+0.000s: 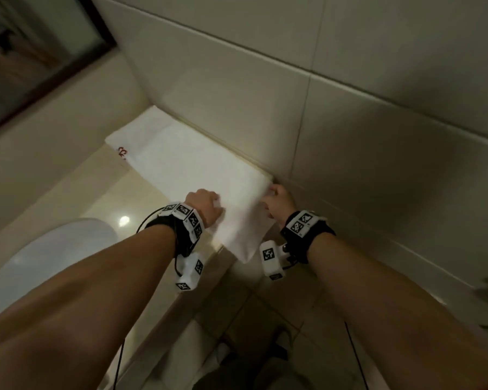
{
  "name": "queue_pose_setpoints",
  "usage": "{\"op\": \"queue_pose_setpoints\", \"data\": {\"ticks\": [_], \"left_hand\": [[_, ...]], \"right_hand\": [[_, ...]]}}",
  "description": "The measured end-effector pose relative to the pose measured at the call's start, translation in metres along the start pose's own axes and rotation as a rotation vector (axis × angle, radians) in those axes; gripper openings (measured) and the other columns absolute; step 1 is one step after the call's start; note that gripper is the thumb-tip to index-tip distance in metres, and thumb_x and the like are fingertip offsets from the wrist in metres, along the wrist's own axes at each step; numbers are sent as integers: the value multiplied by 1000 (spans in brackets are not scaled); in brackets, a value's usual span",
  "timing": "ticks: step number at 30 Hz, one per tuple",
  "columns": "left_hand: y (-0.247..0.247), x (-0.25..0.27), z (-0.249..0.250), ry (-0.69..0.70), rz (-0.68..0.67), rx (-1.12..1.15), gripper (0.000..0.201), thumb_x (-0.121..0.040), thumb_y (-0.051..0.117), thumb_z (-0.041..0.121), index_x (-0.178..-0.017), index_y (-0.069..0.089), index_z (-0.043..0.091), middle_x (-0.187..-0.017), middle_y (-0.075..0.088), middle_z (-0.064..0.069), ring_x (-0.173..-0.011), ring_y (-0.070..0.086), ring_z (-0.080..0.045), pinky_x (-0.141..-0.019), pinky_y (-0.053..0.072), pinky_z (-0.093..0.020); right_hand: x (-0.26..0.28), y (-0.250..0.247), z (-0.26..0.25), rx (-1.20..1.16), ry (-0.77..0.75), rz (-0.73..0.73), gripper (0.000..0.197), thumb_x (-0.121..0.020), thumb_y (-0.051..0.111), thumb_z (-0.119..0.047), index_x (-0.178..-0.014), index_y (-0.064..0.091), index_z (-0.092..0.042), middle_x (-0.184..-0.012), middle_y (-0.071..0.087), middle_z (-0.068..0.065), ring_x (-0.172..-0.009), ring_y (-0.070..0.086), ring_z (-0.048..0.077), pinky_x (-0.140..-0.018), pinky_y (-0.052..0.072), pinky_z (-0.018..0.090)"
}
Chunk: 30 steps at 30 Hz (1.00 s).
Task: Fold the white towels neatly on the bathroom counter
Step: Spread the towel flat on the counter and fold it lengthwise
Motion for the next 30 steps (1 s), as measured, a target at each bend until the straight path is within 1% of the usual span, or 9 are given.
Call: {"op": "queue_pose_setpoints", "data": {"ticks": [2,5,7,9,15,21,26,28,30], "left_hand": [[-8,6,-12,-77,11,49,49,-94,52,38,-139,49,19,-140,49,-10,-124,50,-33,-101,44,-40],[-16,11,-31,-162,13,116,47,-94,52,35,-138,49,20,-140,49,-11,-123,51,-33,-101,44,-38],[-21,12,-44,-203,27,186,47,-93,53,35,-137,50,20,-140,51,-10,-123,52,-32,-101,44,-36],[-27,12,-57,-227,45,241,46,-94,52,33,-137,51,18,-140,51,-10,-123,52,-30,-101,43,-35],[-45,-1,-97,-282,79,376,42,-97,50,29,-136,50,12,-142,49,-10,-127,49,-28,-101,39,-31],[-60,-28,-146,-364,98,525,43,-97,51,27,-136,51,10,-142,49,-10,-128,48,-29,-106,38,-35],[-76,-56,-180,-391,48,616,51,-97,50,33,-141,46,7,-149,41,-13,-135,41,-30,-110,34,-36],[-83,-68,-190,-407,37,615,50,-98,47,32,-140,46,4,-150,40,-15,-137,38,-31,-111,32,-37],[-87,-79,-197,-445,43,672,45,-97,50,27,-133,51,1,-140,50,-19,-128,48,-33,-104,39,-36]], "right_hand": [[2,2,-19,74,-26,-25,48,-88,53,-8,-136,47,-16,-104,53,7,-83,51,18,-65,42,26],[7,8,-46,144,-61,-58,47,-90,55,-9,-136,46,-15,-90,54,3,-72,51,12,-64,43,24],[11,17,-62,182,-85,-75,46,-91,56,-9,-136,46,-15,-82,54,2,-69,51,12,-65,45,27],[12,29,-77,218,-109,-90,46,-91,57,-10,-136,46,-15,-80,54,2,-69,51,13,-65,46,29],[1,71,-108,282,-159,-147,48,-92,56,-4,-138,43,-6,-79,52,2,-65,48,11,-58,42,25],[-27,118,-143,366,-182,-162,48,-91,57,-10,-138,46,-9,-99,57,11,-76,53,16,-69,46,31],[-53,152,-173,466,-189,-173,49,-91,57,-10,-138,45,-7,-106,56,10,-84,54,18,-75,48,33],[-69,167,-184,524,-208,-164,51,-90,60,-12,-138,46,-7,-121,57,13,-101,55,23,-91,49,38],[-86,180,-191,587,-225,-166,52,-89,61,-13,-138,47,-6,-131,54,14,-108,51,22,-102,45,43]]}}
Point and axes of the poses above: each hand's wrist, its own x-axis away from the middle knuckle, its own y-axis out of the palm, z = x × y, the point moved 1 cm from there along -x, towards the middle knuckle
